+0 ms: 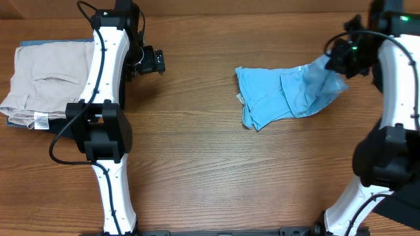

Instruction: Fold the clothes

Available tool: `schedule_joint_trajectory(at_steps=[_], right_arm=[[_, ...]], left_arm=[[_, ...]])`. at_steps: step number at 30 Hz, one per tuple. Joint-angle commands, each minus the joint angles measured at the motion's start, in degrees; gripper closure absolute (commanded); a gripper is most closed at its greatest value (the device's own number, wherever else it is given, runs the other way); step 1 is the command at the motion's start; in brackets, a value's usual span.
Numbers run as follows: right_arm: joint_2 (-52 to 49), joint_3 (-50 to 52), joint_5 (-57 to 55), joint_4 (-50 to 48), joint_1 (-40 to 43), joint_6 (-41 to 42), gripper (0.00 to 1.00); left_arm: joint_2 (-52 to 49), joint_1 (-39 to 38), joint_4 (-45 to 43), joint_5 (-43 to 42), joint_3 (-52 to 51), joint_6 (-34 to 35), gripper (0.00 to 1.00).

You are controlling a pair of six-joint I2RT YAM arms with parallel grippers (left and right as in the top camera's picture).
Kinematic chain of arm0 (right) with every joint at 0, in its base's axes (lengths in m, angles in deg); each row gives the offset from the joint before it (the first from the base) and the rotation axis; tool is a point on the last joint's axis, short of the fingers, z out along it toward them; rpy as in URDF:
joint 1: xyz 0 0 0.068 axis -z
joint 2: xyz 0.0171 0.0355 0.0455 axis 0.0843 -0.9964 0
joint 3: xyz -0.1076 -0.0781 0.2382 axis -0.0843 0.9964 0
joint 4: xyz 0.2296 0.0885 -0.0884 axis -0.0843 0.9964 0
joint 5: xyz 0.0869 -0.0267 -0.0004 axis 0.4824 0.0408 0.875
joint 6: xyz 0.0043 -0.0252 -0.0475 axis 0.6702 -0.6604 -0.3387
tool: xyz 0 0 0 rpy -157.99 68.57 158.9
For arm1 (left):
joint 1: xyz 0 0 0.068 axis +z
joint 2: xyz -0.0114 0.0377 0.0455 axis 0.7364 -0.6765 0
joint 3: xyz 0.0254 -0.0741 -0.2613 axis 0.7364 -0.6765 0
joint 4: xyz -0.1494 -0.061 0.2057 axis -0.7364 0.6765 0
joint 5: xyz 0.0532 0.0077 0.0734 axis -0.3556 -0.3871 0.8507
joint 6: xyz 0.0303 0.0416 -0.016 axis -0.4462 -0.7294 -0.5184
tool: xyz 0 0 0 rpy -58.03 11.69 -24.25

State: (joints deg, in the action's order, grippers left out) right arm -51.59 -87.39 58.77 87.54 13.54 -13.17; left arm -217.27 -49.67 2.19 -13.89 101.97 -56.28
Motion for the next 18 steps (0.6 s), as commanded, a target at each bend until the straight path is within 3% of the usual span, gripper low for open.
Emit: schedule_joint_trajectory(at_steps=[1, 6, 13, 18], right_arm=[[0.79, -1.6, -4.22, 1.05, -5.73, -0.52, 0.96], [0.74, 4.52, -4.59, -1.38, -14.4, -0.52, 0.96], [0.74, 21.05, 2.36, -17.94, -21.42, -0.44, 0.96], [0.74, 23.61, 2.36, -22.99, -24.44, -0.26, 0.96]], left_arm=[[1.18, -0.02, -0.02, 0.37, 1.57, -0.9, 0.0], [1.18, -0.02, -0.02, 0.37, 1.57, -0.9, 0.0], [1.18, -0.02, -0.04, 0.35, 1.57, -0.9, 0.0], [1.18, -0.02, -0.04, 0.37, 1.57, -0.9, 0.0]])
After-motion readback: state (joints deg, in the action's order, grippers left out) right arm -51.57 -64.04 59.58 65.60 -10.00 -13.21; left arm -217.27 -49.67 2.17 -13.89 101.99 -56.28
